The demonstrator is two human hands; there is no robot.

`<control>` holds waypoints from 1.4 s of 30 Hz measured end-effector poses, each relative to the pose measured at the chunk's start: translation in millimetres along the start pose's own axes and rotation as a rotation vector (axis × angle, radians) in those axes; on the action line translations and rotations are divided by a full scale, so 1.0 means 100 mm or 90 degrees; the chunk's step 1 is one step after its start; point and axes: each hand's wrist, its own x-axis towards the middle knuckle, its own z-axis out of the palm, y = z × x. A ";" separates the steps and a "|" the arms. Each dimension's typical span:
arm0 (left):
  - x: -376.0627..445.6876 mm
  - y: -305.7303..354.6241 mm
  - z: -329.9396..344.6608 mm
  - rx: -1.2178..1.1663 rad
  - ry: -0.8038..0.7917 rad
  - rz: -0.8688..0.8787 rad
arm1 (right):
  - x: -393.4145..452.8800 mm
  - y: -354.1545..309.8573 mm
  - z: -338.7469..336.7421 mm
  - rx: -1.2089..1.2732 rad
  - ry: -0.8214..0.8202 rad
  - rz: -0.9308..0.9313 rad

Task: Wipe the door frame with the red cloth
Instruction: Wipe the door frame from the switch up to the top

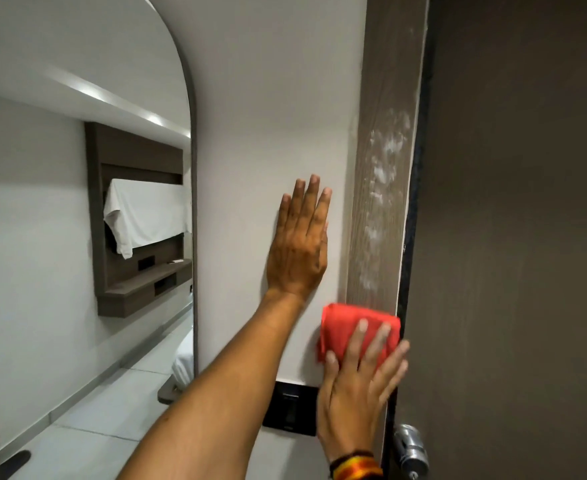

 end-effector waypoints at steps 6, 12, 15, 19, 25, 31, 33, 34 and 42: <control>0.01 0.00 -0.01 -0.020 -0.026 0.001 | 1.51 -0.66 -0.45 -0.027 0.063 -0.060; 0.00 0.01 -0.02 -0.023 -0.023 0.007 | 1.28 -0.36 -0.34 -0.060 0.066 -0.092; 0.00 0.00 0.02 -0.004 -0.014 0.002 | 0.29 0.13 -0.10 -0.071 0.008 -0.053; -0.01 0.00 0.03 0.004 -0.007 0.006 | -0.24 0.37 0.03 -0.074 -0.019 -0.029; 0.00 -0.01 0.03 0.003 -0.020 0.007 | 0.93 -0.22 -0.30 -0.061 0.010 -0.089; -0.02 0.00 0.03 -0.009 -0.005 0.020 | 2.36 -0.89 -0.77 -0.063 0.045 -0.125; -0.02 -0.02 0.05 -0.001 0.004 0.022 | 2.55 -0.97 -0.81 -0.054 0.058 -0.130; -0.02 -0.03 0.05 -0.001 0.003 0.022 | 2.53 -0.95 -0.80 -0.046 0.066 -0.129; -0.03 -0.01 0.04 -0.012 -0.019 0.014 | 1.68 -0.61 -0.54 -0.061 0.047 -0.082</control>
